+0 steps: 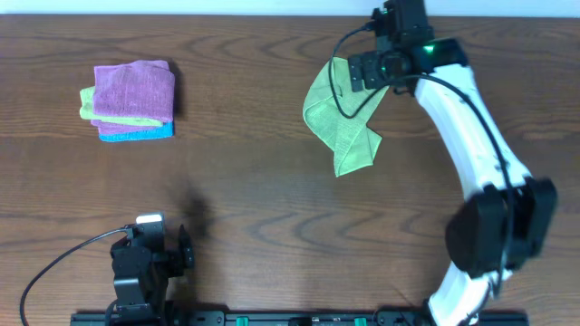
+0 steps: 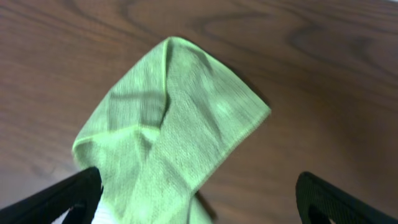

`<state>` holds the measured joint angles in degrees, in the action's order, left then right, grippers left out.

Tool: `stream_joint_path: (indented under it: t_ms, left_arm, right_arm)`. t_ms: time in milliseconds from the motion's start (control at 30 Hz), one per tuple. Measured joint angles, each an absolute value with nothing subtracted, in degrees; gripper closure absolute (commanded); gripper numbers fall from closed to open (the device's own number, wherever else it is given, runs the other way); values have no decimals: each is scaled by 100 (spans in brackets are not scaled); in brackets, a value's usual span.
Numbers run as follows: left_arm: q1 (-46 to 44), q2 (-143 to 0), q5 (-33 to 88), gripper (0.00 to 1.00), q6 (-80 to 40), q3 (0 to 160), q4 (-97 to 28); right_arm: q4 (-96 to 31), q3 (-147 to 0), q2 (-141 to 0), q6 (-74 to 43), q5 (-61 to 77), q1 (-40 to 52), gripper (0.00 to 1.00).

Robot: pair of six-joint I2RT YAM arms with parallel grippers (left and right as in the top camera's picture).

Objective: Fold the cloth
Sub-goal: 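Lift the green cloth with the right gripper and pull it toward center, then drag the hanging green cloth back with the right gripper to spread it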

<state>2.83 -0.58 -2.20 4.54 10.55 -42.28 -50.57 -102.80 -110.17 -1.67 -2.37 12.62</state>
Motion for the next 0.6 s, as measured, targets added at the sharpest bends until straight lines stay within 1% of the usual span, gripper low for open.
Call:
stream_joint_path:
  t_ms: [167,267,367,467,600]
  left_arm:
    - [283,-58,-220,5,454,1055,-4228]
    - [283,-58,-220,4,454,1055,-4228]
    - [283,-58,-220,5,454,1055,-4228]
    - [283,-58,-220,5,454,1055,-4226]
    - [283,-58,-220,4,454,1055,-4228]
  right_arm:
    - [-6125,-10359,-10457,-386,-250,1247,1]
    - [-6471,-10363,-10385,-526,-34,1170,1]
    - [-6084,-10141,-10401,-598,309,963,1]
    - [-5343,-9714,-10427,-644,749,613,6]
    - [-4637,-9220,-10615,-701,1378,86,8]
